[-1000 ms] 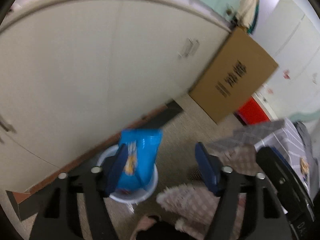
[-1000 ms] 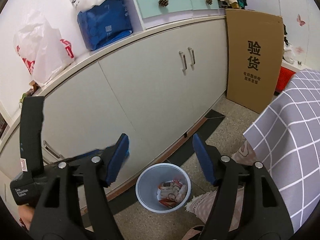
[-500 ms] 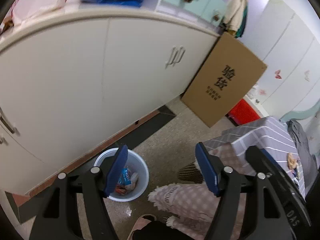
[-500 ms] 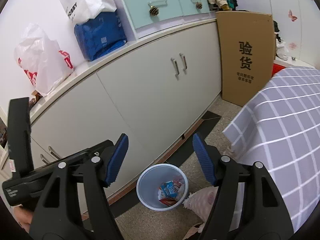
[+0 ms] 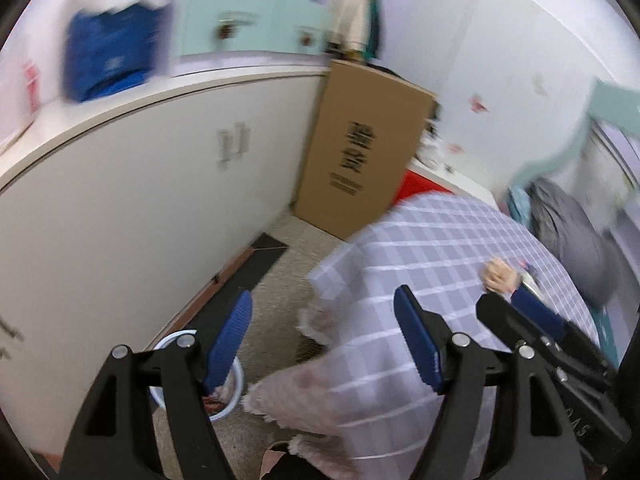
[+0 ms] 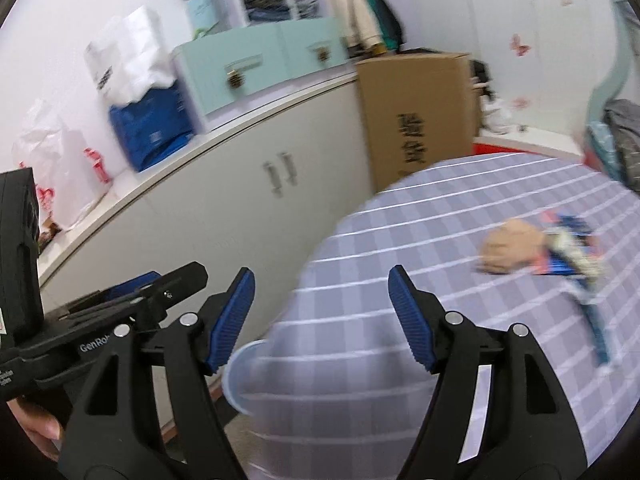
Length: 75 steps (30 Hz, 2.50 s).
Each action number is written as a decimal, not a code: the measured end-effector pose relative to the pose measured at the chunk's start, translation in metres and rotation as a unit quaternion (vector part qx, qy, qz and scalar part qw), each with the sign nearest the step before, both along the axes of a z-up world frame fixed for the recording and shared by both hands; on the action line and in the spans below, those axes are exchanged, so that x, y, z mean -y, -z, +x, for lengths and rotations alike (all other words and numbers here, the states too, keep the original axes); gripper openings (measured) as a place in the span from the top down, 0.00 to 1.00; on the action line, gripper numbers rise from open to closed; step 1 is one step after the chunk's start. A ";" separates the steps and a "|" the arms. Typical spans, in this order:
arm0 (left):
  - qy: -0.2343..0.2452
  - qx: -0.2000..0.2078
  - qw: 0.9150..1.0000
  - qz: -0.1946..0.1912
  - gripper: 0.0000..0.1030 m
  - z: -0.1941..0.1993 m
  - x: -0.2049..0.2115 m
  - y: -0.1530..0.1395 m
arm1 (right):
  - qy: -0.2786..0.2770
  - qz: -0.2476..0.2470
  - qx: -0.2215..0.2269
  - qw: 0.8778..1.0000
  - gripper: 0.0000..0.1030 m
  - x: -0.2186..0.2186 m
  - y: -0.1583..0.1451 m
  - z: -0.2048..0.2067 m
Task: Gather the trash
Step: 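Move both open tools back to the table, then grasp the blue toothbrush with the right tool, then grasp the beige cloth with the left tool, then carry the cloth with the left tool while the right tool drops the toothbrush into the bin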
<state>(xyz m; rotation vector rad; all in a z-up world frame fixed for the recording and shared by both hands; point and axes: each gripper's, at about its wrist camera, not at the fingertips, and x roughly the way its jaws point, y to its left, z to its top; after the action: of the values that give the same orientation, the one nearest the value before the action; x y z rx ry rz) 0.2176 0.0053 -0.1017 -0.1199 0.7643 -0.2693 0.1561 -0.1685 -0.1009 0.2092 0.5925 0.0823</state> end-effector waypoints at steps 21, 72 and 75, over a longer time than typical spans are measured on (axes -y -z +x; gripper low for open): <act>0.176 0.003 0.973 0.147 0.30 0.017 0.216 0.038 | 0.064 -0.059 -0.141 0.986 0.86 0.147 0.053 -0.013; -0.149 -0.040 0.988 0.001 0.95 -0.020 -0.176 0.057 | -0.232 -0.007 -0.066 0.970 0.88 -0.204 0.033 0.043; -0.187 -0.040 0.981 0.005 0.95 -0.020 -0.208 0.063 | -0.245 -0.002 -0.064 0.967 0.87 -0.233 0.046 0.058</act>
<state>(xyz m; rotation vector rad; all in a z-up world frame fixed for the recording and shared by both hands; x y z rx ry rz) 0.1980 0.2132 -0.1649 -0.2633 0.8073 0.0979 0.2142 0.0646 -0.1465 0.0594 0.7648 0.5505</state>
